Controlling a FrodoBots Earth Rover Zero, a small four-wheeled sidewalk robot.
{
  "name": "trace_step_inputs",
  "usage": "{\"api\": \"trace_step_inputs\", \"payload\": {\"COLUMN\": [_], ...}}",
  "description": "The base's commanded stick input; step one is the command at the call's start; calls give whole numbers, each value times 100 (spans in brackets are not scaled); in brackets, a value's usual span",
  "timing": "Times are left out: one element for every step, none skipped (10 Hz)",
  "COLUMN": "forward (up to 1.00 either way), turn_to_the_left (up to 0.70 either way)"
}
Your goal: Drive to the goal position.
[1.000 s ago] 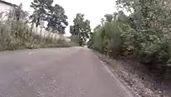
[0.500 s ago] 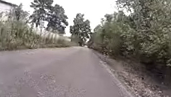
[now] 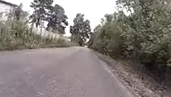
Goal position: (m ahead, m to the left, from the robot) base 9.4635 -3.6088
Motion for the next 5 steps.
{"api": "trace_step_inputs", "payload": {"forward": [100,100,100,100,100], "turn_to_the_left": [0,0,0,0,0]}}
